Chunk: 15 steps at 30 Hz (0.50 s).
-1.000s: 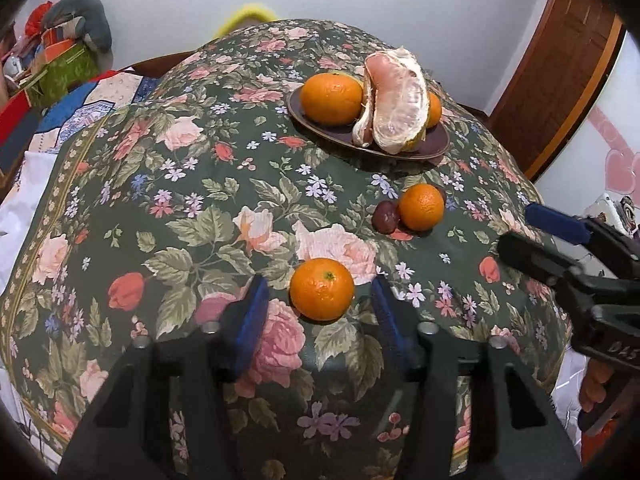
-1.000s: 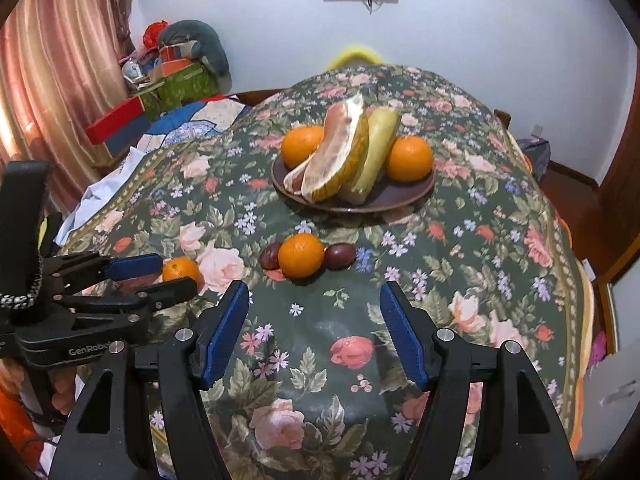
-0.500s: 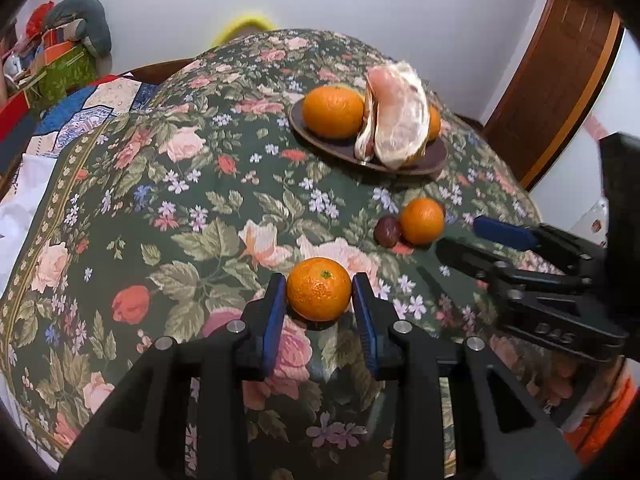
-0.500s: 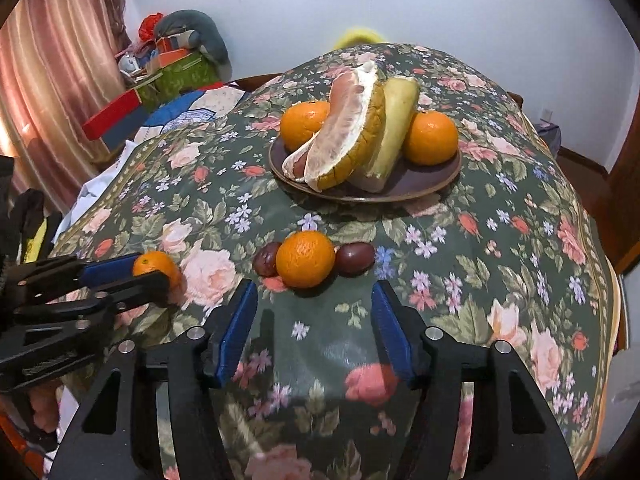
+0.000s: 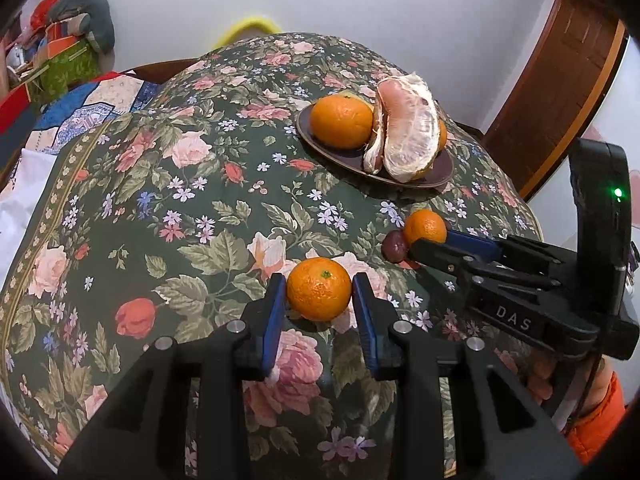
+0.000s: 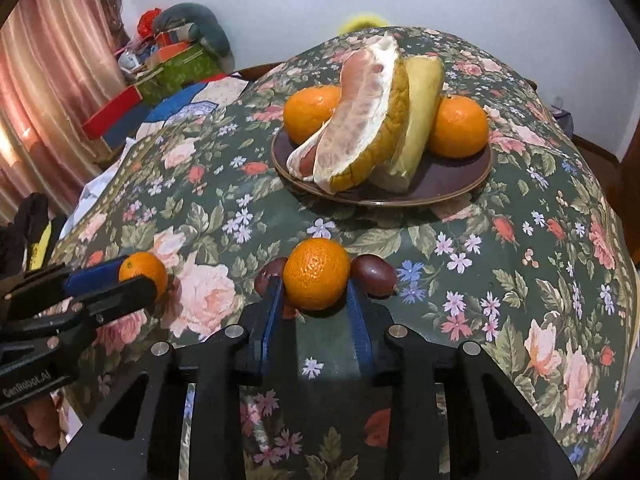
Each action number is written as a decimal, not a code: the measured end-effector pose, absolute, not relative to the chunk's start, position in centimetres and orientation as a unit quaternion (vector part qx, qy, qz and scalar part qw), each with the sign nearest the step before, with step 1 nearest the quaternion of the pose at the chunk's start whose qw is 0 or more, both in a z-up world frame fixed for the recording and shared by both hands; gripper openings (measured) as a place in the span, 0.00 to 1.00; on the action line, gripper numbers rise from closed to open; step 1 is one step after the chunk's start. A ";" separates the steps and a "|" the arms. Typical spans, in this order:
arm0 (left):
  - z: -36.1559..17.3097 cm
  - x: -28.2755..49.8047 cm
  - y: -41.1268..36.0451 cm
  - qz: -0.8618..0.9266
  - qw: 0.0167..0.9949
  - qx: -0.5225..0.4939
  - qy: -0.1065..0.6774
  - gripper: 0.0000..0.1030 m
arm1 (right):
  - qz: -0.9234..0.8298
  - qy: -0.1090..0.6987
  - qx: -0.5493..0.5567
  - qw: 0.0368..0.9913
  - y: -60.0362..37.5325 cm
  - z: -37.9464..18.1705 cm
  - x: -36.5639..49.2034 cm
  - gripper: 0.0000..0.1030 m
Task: Organize fruits
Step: 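Grasp a small mandarin with the left tool while the right tool grasps another mandarin, then carry both mandarins onto the plate and open both tools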
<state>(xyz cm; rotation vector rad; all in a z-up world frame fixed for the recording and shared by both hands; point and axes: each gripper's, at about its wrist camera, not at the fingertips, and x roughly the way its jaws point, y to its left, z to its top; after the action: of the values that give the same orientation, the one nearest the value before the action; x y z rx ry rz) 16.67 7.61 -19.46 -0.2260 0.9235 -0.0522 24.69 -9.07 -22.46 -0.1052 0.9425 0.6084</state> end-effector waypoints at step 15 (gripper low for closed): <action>-17.1 17.4 7.2 -0.023 0.901 -0.107 0.419 0.33 | 0.280 0.411 -0.038 0.867 -12.5 -19.5 24.0 0.28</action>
<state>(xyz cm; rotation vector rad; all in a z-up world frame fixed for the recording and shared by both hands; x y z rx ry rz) 17.41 7.22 -17.10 -0.2215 0.8668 -0.0468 24.02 -12.49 -19.54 -0.0800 0.8595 0.5861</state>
